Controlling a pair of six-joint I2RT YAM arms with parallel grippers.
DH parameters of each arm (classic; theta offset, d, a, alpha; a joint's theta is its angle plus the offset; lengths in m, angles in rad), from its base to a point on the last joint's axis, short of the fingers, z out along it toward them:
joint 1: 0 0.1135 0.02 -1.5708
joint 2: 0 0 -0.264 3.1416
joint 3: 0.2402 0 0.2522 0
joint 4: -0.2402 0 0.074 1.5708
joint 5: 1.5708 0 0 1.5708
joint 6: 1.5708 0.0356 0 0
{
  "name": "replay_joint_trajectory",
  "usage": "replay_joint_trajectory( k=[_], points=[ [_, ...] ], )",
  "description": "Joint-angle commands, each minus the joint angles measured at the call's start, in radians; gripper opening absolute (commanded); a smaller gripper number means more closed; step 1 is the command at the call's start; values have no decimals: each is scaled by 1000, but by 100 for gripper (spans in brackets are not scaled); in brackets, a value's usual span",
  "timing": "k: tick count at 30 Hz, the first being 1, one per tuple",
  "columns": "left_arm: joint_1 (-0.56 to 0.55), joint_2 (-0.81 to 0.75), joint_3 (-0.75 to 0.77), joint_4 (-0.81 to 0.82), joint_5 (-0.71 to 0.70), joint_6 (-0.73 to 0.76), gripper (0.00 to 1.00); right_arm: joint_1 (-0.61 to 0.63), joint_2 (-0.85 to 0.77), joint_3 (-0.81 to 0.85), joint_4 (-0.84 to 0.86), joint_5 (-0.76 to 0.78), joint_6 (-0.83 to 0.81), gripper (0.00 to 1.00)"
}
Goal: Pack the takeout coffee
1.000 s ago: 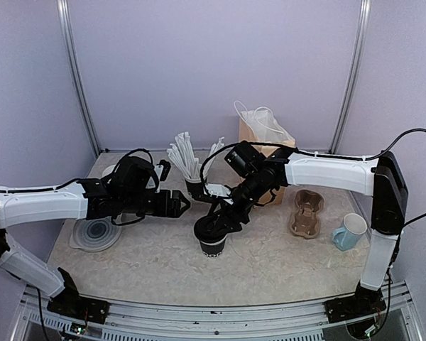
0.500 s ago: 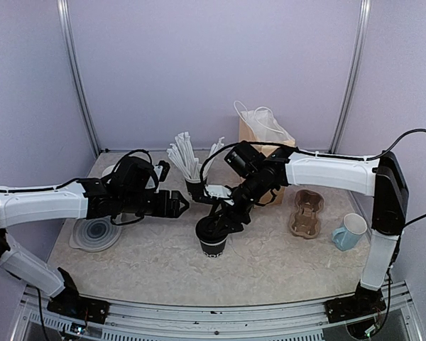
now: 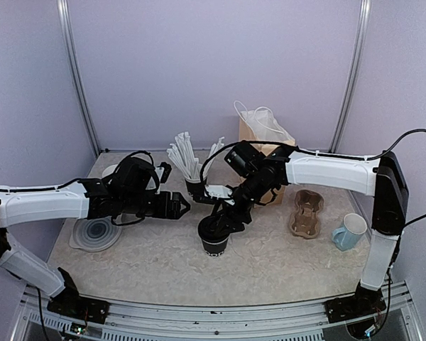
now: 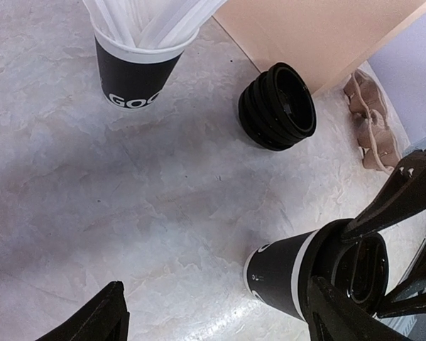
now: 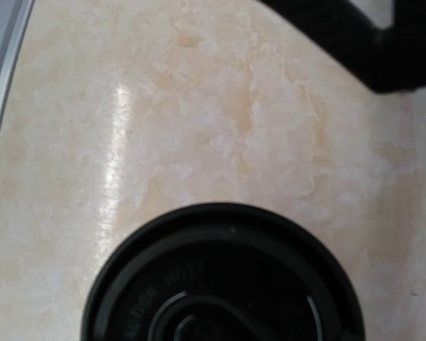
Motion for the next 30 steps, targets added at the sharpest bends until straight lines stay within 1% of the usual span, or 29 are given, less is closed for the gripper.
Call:
replay_joint_trajectory(
  k=[1, 4, 8, 10, 19, 25, 28, 30],
  points=[
    [6, 13, -19, 43, 87, -3, 84, 12, -1, -12, -39, 54, -6, 67],
    [6, 17, -43, 125, 164, -32, 83, 12, 5, -48, -21, 53, 1, 67],
    [3, 26, -94, 281, 280, -92, 83, 12, 4, -63, -12, 60, 8, 67],
    [-4, 47, -98, 321, 323, -108, 83, 12, -2, -65, -6, 58, 12, 67],
    [-44, 155, -73, 370, 359, -136, 78, 11, -27, -77, 6, 49, 21, 69],
    [-60, 235, -43, 369, 364, -139, 74, 11, -24, -73, 8, 36, 27, 69],
    [-62, 265, -39, 358, 365, -137, 72, 11, -33, -67, 5, 37, 28, 72],
    [-64, 277, -41, 350, 366, -134, 71, 10, -51, -64, 1, 43, 31, 76]
  ],
)
